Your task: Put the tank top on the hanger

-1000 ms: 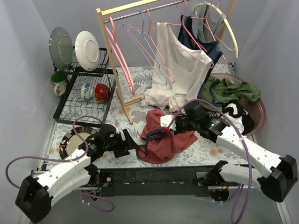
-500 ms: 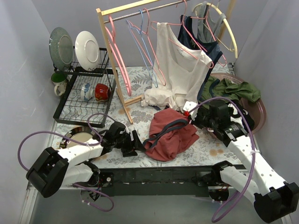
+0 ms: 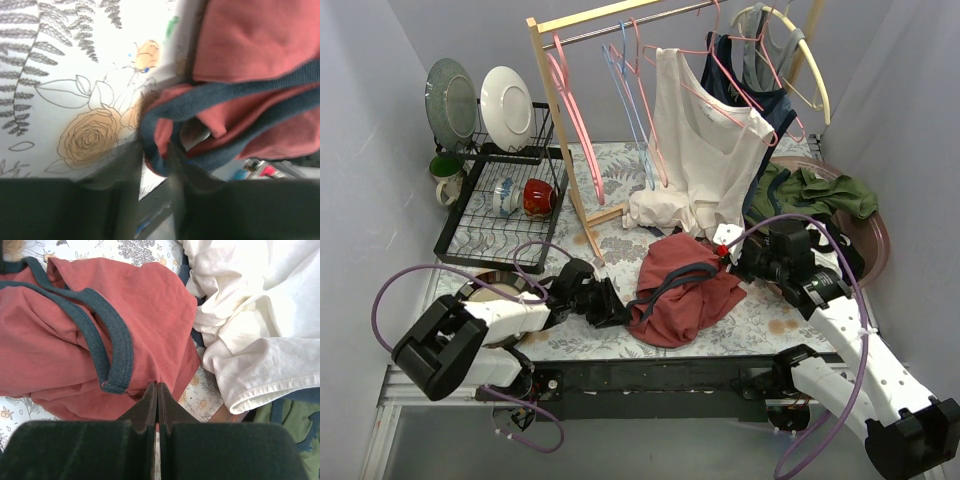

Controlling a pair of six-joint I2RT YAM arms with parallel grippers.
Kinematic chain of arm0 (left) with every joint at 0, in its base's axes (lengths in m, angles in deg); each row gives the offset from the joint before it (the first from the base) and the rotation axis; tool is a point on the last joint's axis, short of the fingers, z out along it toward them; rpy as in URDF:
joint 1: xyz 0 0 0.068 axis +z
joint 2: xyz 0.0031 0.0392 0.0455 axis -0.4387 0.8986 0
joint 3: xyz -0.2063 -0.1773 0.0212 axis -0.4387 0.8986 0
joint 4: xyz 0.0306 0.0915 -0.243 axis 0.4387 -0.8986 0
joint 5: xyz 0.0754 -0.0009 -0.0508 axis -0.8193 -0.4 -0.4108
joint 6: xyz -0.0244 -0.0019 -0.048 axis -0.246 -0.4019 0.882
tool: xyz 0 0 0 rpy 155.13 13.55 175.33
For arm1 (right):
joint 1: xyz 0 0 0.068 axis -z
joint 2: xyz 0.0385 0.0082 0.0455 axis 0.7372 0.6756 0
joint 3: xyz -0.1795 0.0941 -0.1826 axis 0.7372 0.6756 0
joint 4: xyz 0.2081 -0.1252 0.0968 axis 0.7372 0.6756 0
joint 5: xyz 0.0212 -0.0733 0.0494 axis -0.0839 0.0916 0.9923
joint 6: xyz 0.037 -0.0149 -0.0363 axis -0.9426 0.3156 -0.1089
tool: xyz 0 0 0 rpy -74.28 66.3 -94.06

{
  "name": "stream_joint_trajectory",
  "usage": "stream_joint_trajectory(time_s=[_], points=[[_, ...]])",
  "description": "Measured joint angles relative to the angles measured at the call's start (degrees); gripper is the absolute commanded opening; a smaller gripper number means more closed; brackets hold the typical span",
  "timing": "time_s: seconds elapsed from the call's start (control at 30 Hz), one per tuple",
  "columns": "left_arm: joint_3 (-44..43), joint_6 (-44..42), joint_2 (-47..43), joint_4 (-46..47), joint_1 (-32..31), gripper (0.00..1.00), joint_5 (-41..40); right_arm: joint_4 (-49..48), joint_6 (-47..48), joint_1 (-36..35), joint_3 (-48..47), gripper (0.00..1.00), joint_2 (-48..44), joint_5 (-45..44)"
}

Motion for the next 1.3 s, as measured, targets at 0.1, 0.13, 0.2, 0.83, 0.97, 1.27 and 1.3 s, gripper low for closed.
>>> stream_joint_trajectory(time_s=[0.1, 0.13, 0.2, 0.83, 0.97, 1.27, 1.3], points=[[0.3, -0.1, 2.8, 2.2, 0.0, 0.0, 1.6, 1.9, 0.3, 0.0, -0.6, 0.01, -0.9, 1.4], [0.5, -0.2, 3.3, 2.6, 0.0, 0.0, 2.2, 3.0, 0.4, 0.0, -1.3, 0.01, -0.9, 1.9], [0.5, -0.8, 3.1, 2.3, -0.1, 0.0, 2.6, 5.3, 0.8, 0.0, -3.6, 0.01, -0.9, 2.8], [-54.7, -16.8, -26.4, -39.7, 0.6, 0.0, -21.5, 15.0, 2.2, 2.3, -45.5, 0.01, 7.6, 3.6], [-59.4, -18.0, -25.8, -43.3, 0.6, 0.0, -23.5, 14.1, 0.7, 2.6, -47.9, 0.01, 9.2, 1.3], [-54.7, -18.5, -26.7, -44.5, 0.6, 0.0, -20.5, 9.4, -0.1, 2.9, -33.2, 0.01, 4.6, -3.5], [-52.3, -18.3, -27.1, -43.9, 0.6, 0.0, -19.1, 9.6, 0.1, 2.9, -30.2, 0.01, 3.8, -3.8]])
